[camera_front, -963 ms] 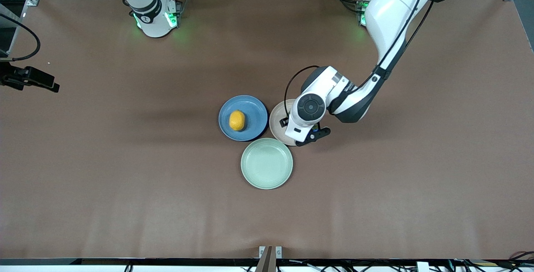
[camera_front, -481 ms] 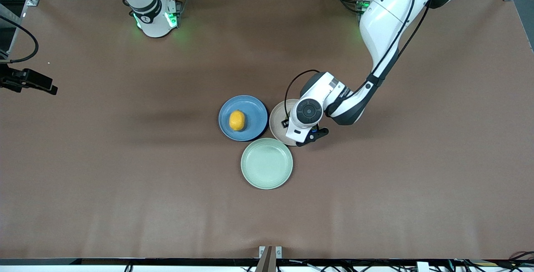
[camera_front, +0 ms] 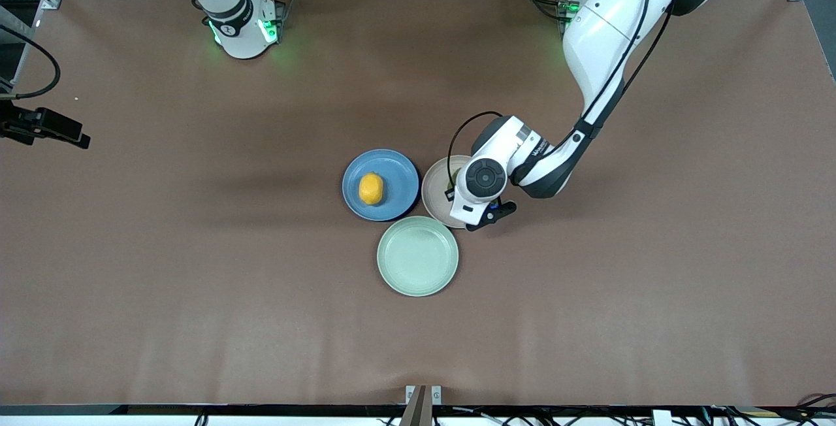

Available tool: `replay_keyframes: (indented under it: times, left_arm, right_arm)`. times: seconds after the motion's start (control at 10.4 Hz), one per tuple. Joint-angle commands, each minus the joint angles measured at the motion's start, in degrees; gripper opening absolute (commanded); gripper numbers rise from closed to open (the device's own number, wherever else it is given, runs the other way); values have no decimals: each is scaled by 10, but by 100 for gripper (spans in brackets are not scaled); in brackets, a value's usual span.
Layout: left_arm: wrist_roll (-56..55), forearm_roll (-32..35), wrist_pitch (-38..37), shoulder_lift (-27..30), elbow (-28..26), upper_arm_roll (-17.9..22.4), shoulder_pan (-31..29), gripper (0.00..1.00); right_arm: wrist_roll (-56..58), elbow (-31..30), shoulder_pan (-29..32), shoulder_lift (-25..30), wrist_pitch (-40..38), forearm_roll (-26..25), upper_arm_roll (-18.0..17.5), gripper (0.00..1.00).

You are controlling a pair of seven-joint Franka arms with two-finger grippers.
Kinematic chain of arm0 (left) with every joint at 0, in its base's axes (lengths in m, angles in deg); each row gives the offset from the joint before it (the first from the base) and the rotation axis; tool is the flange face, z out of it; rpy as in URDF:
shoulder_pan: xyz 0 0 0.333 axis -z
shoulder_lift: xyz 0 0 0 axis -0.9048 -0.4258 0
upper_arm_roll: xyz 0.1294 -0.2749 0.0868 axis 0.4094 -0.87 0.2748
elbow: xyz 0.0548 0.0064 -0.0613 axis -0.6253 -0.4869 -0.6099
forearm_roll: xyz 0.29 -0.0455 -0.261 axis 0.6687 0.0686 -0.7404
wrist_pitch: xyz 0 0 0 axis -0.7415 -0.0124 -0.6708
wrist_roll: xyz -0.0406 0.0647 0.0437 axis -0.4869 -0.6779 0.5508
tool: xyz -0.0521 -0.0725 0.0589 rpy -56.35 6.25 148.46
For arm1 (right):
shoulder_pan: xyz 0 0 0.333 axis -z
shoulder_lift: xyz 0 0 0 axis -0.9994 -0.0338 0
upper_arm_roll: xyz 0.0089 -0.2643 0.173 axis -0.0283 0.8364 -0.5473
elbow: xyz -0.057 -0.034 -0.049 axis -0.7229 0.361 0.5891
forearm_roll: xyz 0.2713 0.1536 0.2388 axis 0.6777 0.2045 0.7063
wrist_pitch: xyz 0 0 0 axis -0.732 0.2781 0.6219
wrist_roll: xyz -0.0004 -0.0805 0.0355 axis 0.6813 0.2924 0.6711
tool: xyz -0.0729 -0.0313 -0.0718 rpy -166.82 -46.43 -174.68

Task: Pick lemon and lettuce from blue and beige plates
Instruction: 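Close the left gripper on the lettuce leaf and lift it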

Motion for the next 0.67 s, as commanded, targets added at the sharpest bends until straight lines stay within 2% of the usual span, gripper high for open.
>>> replay_keyframes:
  times: [0.0, 0.39, 0.58]
  left_arm:
    - [-33, 17, 7, 0, 1, 3, 5, 0]
    - [-53, 16, 3, 25, 9, 2, -5, 0]
    - [-52, 17, -19, 62, 8, 3, -13, 0]
  right_arm:
    - [3, 12, 6, -5, -3, -3, -4, 100]
    - [3, 12, 6, -5, -3, -3, -4, 100]
    - [3, 12, 6, -5, -3, -3, -4, 100]
